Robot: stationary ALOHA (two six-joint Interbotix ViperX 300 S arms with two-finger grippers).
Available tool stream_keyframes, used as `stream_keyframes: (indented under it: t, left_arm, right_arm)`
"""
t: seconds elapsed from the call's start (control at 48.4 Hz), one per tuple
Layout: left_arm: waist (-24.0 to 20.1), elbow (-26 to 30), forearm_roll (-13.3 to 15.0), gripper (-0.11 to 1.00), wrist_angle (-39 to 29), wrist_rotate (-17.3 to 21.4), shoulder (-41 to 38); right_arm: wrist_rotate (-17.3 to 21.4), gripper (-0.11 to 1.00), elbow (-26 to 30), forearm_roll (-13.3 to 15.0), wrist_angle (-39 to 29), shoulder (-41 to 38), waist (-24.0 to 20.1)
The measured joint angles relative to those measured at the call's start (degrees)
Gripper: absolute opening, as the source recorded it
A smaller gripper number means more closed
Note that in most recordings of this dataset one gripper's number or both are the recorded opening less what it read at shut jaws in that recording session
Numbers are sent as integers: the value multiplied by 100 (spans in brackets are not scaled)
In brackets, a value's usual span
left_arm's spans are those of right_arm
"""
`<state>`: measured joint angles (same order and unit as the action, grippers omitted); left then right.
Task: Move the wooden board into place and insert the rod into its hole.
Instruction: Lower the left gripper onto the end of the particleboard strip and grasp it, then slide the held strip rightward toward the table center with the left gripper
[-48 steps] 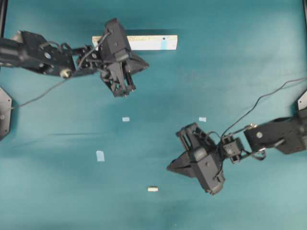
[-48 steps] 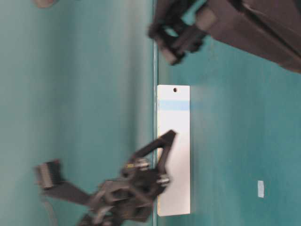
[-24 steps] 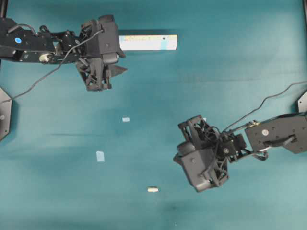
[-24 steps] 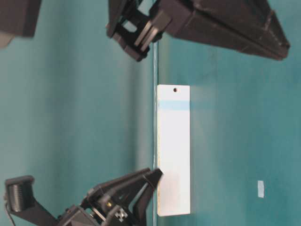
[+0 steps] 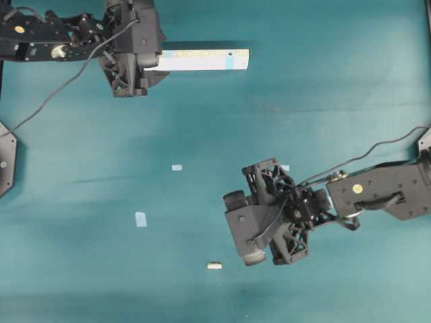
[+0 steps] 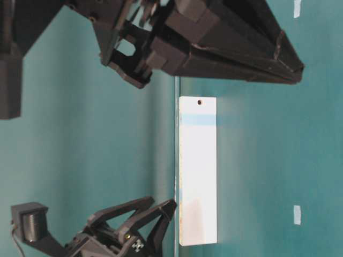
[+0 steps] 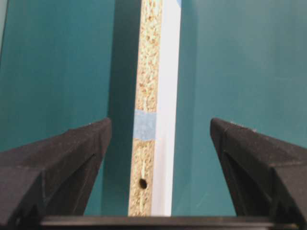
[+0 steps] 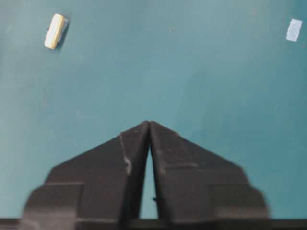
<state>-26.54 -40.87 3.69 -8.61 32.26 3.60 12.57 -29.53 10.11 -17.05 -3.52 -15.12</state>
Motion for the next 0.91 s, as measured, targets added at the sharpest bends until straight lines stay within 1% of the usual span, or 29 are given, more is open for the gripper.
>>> stream_keyframes:
  t: [0.165,0.207,0.413,0.682,0.909]
  left_arm:
    - [0,9,-9,90,255,9,-290]
    - [0,9,-9,90,334,9,-369]
    - [-62,18,-9,90,826,9,-686]
    - [-132,18,-9,90,1099,0,-1011]
    - [-132,18,-9,89,1556,-18,-1292]
  right_arm:
    - [9,81,70,0,-88,-97,0]
    - [9,87,97,0,-97,-105,-9]
    - [18,87,149,-9,-123,-97,-9]
    - [18,87,237,-9,-404,-97,-44]
    - [18,87,264,-9,-466,-105,-35]
